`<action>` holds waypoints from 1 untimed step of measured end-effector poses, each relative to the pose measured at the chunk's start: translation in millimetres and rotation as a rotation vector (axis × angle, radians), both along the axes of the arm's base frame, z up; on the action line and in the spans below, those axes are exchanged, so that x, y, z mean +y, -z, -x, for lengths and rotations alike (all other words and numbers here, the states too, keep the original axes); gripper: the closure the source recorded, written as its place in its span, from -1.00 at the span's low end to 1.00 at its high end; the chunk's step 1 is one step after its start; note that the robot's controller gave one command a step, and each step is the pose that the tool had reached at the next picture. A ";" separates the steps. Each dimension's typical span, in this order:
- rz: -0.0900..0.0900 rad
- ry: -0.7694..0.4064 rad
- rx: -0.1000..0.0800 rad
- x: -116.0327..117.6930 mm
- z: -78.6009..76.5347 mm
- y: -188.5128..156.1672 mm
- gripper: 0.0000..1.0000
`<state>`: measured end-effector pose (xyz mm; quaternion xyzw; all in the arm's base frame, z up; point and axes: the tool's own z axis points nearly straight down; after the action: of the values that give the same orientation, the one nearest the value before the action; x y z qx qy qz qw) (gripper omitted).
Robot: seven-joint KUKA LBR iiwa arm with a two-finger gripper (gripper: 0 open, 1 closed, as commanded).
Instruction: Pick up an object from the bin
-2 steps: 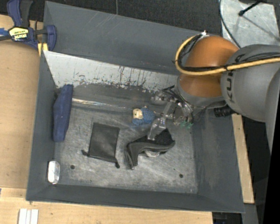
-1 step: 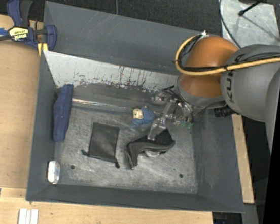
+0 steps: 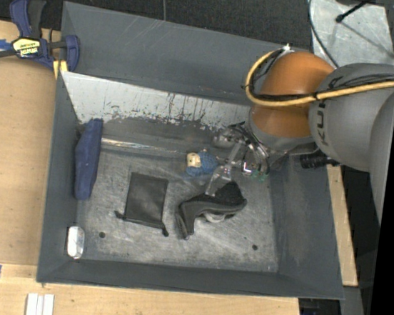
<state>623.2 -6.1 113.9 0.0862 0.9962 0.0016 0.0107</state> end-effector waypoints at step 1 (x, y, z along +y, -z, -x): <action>0.001 0.000 0.009 -0.3 2.3 3.0 1.00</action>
Offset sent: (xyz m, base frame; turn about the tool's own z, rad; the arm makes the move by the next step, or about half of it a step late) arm 0.0000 0.0000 0.0000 0.0000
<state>620.9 -6.4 110.8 0.0861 0.9963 0.0008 0.0064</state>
